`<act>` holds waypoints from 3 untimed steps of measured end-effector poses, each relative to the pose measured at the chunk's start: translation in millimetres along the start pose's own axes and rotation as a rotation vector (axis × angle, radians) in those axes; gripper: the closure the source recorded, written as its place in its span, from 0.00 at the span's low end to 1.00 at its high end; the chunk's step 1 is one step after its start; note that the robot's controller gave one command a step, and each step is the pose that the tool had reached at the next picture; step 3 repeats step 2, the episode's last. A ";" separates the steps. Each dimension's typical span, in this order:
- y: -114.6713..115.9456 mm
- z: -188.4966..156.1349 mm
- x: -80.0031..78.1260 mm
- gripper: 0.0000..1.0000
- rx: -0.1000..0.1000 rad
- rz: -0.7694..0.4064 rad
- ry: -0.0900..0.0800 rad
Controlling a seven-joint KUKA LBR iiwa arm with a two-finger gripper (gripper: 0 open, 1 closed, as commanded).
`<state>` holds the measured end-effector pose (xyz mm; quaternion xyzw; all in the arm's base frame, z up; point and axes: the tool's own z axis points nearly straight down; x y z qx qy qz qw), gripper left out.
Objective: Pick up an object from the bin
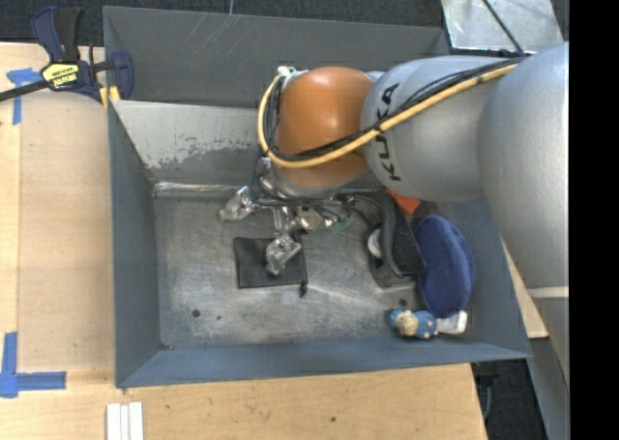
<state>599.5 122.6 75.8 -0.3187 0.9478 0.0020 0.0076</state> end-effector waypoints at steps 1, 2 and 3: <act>-0.8 -3.3 -3.8 1.00 0.005 0.000 -0.013; 12.1 -131.0 -18.7 1.00 0.004 -0.004 0.003; 12.1 -131.0 -18.7 1.00 0.004 -0.004 0.003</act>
Offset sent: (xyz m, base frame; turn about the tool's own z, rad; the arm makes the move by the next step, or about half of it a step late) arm 0.0000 0.0000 0.0000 0.0000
